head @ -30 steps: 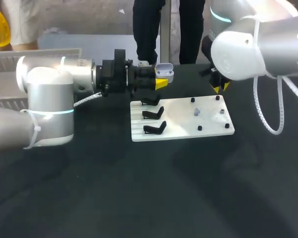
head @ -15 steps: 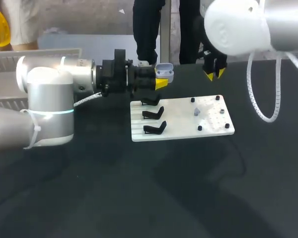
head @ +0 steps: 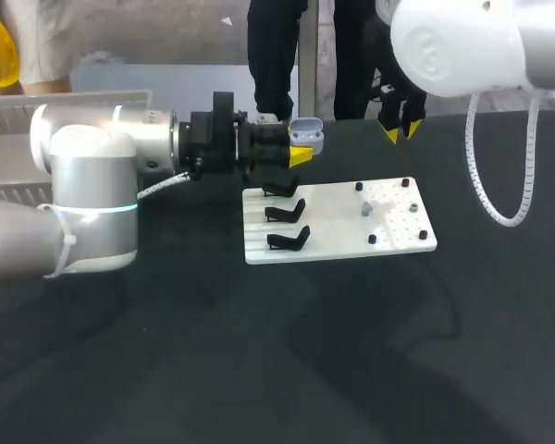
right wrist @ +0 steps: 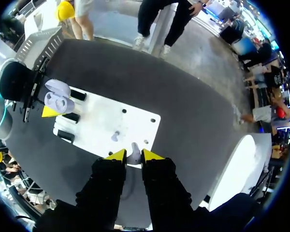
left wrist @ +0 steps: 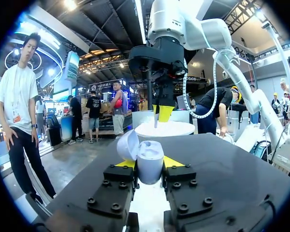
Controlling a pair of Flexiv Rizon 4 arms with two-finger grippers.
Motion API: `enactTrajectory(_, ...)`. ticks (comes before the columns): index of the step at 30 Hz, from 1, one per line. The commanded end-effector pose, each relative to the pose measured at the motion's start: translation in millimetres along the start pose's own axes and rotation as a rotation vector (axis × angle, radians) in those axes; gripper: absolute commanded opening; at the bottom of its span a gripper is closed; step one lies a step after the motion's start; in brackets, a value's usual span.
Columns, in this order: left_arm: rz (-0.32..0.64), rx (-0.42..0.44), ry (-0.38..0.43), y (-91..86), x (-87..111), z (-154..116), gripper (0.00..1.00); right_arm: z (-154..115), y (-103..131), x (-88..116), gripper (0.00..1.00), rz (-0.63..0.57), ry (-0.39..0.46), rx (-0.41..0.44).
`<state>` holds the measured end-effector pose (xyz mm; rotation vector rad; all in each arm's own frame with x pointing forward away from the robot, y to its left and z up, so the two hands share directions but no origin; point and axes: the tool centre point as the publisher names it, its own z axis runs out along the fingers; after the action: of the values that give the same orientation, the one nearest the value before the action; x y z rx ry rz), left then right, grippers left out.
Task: Pick up each earbud case from the left stands, insert the matching earbuds, close the lid, and place the case in the box.
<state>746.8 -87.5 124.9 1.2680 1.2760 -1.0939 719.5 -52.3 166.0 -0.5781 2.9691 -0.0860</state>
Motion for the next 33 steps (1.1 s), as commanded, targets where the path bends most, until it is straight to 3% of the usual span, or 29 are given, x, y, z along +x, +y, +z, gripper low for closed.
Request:
enactTrajectory(1,0.004,-0.006,-0.005,-1.8,0.8,-0.2,0.00,-0.5,9.7,-0.5,0.00,0.066,-0.036,-0.012)
enactTrajectory(2,0.004,-0.006,-0.005,-1.8,0.8,-0.2,0.00,0.0,13.1,-2.6,0.00,0.161,-0.010,0.044)
enactTrajectory(3,0.004,-0.006,-0.005,-1.8,0.8,-0.2,0.00,-4.3,21.4,-2.5,0.00,0.161,-0.068,0.005)
enactTrajectory(4,0.004,-0.006,-0.005,-1.8,0.8,-0.2,0.00,-5.6,25.0,-3.3,0.00,0.277,-0.038,0.063)
enactTrajectory(5,0.004,-0.006,-0.005,-1.8,0.8,-0.2,0.00,-6.4,26.7,-3.9,0.00,0.325,-0.049,0.049)
enactTrajectory(6,0.004,-0.006,-0.005,-1.8,0.8,-0.2,0.00,-9.4,29.1,-2.2,0.00,0.474,-0.045,0.027)
enactTrajectory(9,0.004,-0.006,-0.005,-1.8,0.8,-0.2,0.00,-11.9,29.9,4.3,0.00,0.715,-0.056,-0.013)
enactTrajectory(10,0.004,-0.006,-0.005,-1.8,0.8,-0.2,0.00,-13.2,33.1,4.8,0.00,0.707,-0.068,-0.024)
enactTrajectory(11,0.004,-0.006,-0.005,-1.8,0.8,-0.2,0.00,-14.8,39.3,6.7,0.00,0.828,-0.033,0.016)
enactTrajectory(14,0.004,-0.006,-0.005,-1.8,0.8,-0.2,0.00,-17.9,49.4,6.3,0.00,0.904,-0.033,-0.059)
enactTrajectory(15,0.004,-0.006,-0.005,-1.8,0.8,-0.2,0.00,-19.1,52.1,5.2,0.00,0.946,-0.023,-0.049)
enactTrajectory(19,0.004,-0.006,-0.005,-1.8,0.8,-0.2,0.00,-19.9,64.8,1.8,0.00,0.967,0.031,-0.010)
enactTrajectory(21,0.004,-0.006,-0.005,-1.8,0.8,-0.2,0.00,-18.8,71.5,1.1,0.00,0.988,0.055,0.082)
enactTrajectory(22,0.004,-0.006,-0.005,-1.8,0.8,-0.2,0.00,-20.0,77.6,-1.7,0.00,0.927,0.049,0.115)
enactTrajectory(33,0.004,-0.006,-0.005,-1.8,0.8,-0.2,0.00,-20.0,77.6,-1.7,0.00,0.927,0.049,0.115)
